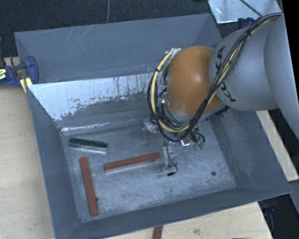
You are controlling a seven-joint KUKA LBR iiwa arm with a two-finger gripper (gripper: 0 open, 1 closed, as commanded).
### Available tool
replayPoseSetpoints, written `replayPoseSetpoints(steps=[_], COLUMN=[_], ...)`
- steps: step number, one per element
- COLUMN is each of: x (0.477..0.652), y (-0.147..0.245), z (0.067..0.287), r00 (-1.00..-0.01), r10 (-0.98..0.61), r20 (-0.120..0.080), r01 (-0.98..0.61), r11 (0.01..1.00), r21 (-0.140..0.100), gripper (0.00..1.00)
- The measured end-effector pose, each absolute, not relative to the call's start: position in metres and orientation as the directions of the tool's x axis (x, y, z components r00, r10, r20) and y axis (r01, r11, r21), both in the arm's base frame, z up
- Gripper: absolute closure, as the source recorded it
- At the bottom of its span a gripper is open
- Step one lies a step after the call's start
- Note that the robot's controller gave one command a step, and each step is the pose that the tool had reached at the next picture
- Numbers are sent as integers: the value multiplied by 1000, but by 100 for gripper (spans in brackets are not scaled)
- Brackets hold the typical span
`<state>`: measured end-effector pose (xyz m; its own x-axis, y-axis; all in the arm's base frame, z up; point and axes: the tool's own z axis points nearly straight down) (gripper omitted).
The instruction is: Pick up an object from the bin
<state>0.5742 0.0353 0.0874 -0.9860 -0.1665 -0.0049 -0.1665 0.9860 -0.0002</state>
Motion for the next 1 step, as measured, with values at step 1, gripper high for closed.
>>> replayPoseSetpoints(steps=[1], x=[578], y=[49], z=[82], r00=[-985], r10=[-170], r20=[-3], r01=[-170], r11=[985], r21=[0], gripper=[0])
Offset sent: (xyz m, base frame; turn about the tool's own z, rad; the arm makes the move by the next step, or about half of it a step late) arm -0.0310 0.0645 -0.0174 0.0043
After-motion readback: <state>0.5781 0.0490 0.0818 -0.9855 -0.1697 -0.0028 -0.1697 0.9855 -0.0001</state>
